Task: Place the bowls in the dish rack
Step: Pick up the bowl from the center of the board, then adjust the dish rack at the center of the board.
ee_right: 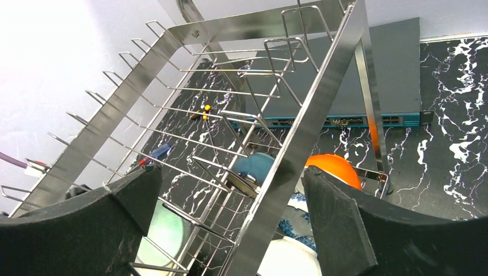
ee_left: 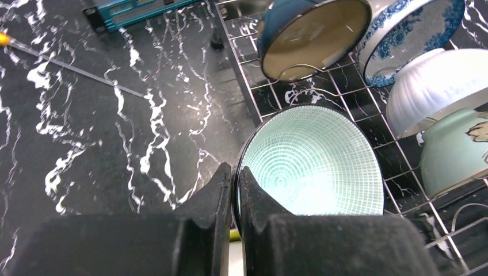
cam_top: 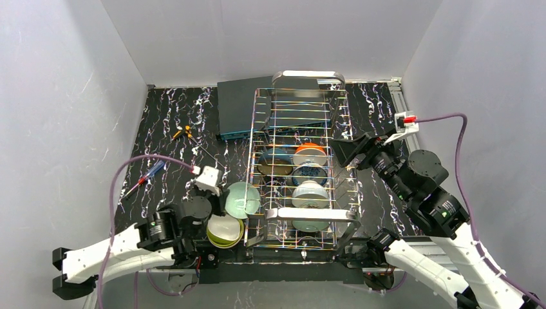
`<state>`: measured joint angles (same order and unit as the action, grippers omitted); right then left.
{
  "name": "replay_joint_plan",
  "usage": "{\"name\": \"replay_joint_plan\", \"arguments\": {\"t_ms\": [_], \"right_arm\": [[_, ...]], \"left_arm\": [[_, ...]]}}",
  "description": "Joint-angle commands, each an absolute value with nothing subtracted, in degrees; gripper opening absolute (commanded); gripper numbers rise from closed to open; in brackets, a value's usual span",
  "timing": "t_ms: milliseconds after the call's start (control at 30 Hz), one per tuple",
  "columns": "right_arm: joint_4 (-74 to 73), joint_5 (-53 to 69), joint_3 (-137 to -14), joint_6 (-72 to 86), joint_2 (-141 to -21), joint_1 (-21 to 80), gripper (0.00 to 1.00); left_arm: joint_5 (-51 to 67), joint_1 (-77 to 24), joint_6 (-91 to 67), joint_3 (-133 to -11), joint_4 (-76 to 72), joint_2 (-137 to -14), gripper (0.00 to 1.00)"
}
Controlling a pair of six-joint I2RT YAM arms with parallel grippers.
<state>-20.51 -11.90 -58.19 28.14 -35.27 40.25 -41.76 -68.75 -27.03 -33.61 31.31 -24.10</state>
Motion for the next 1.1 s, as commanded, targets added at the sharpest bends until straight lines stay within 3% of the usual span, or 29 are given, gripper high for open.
{"name": "replay_joint_plan", "arguments": {"t_ms": [0, 433, 733, 1067], "right_arm": [[-31.34, -16.94, -55.69, 25.55, -33.22, 39.65, 0.99], [-39.22, -14.55, -48.89, 37.29, -27.67, 39.69, 0.99], [-41.39, -12.97, -49.07, 36.74, -22.85, 39.66, 0.99], [-32.10, -11.65, -49.54, 28.66, -11.80, 39.64, 0.99]], "left_arm": [[-41.48, -68.78, -10.03, -26.21, 1.41, -23.97, 0.00], [-39.88, -68.75, 10.02, -15.18, -35.90, -37.88, 0.00], [-40.13, -68.76, 15.95, -14.25, -41.66, -36.19, 0.00], [-38.74, -68.77, 14.94, -13.23, -41.67, -35.70, 0.00]]}}
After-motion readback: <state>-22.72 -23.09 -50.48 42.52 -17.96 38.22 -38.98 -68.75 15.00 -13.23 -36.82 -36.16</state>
